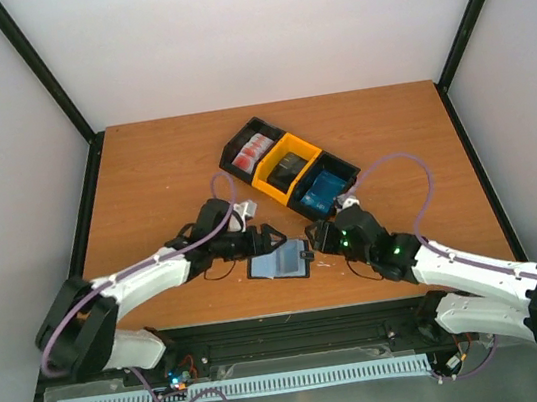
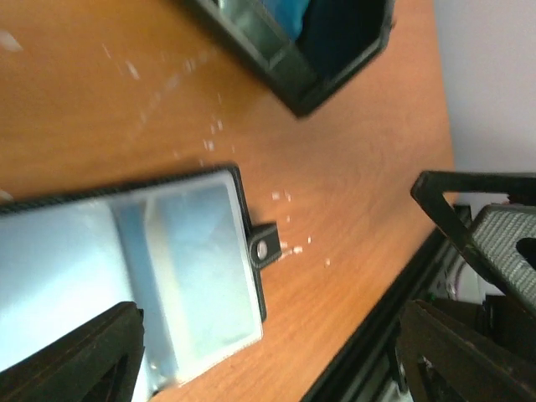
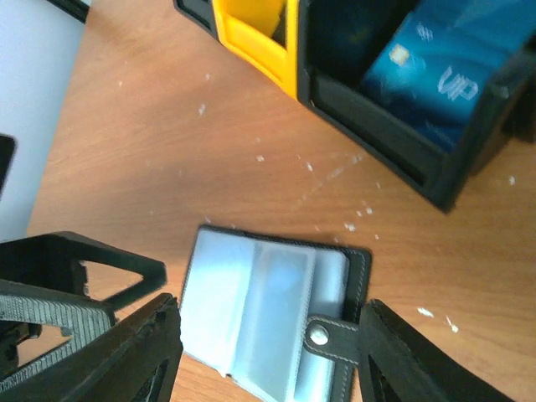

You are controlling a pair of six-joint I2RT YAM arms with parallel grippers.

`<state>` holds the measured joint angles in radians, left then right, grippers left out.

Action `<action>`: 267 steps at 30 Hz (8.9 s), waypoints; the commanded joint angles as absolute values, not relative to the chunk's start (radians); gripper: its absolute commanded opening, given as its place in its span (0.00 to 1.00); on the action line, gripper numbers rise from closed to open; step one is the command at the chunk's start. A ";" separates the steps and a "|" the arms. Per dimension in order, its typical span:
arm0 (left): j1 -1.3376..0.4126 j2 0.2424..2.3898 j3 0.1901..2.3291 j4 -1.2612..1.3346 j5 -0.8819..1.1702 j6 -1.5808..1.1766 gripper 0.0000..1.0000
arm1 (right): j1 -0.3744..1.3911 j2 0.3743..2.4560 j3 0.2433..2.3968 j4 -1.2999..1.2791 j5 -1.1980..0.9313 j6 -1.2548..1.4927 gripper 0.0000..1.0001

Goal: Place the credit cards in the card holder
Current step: Insert the credit card into the card holder, then pick up the credit card from the storage box.

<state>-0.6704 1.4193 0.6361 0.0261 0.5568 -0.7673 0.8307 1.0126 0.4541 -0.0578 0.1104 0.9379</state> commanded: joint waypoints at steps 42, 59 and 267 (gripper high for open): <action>-0.211 1.854 1.121 -0.093 0.713 -0.675 0.77 | 0.499 2.289 2.044 -0.925 -0.054 0.045 0.50; -0.283 2.012 1.229 -0.054 0.647 -0.717 0.55 | 0.498 2.405 2.107 -0.934 -0.024 -0.004 0.46; -0.326 1.654 1.073 0.240 0.947 -0.841 0.84 | 0.373 1.633 1.460 -0.471 -0.695 0.603 0.03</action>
